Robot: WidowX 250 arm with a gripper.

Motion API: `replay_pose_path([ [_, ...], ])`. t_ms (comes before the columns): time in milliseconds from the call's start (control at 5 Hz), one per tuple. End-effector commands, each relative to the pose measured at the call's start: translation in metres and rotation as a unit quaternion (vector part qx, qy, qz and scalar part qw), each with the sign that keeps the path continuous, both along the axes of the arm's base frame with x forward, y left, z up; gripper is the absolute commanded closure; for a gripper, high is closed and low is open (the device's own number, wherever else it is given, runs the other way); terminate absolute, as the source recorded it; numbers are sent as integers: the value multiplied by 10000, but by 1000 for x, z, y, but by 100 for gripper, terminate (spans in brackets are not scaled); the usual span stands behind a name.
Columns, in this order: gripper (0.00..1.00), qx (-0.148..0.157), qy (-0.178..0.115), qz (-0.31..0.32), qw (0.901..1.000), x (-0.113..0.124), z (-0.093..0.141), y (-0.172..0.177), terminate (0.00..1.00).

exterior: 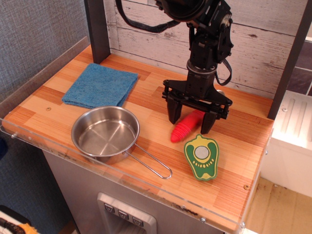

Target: Pick up the red spoon and place it on the right of the blue cloth behind the green bell pepper

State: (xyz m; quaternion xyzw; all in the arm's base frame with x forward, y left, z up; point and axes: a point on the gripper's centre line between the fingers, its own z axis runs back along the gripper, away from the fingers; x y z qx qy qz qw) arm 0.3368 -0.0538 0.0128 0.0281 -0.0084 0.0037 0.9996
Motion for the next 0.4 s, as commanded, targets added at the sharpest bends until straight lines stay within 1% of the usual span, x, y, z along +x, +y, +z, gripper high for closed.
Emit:
replay_pose_path([
  [0,0,-196,-689,-47,9974,-13,71,19,0],
  [200,0,-145,-847,-6,9963,-35,94,38,0],
])
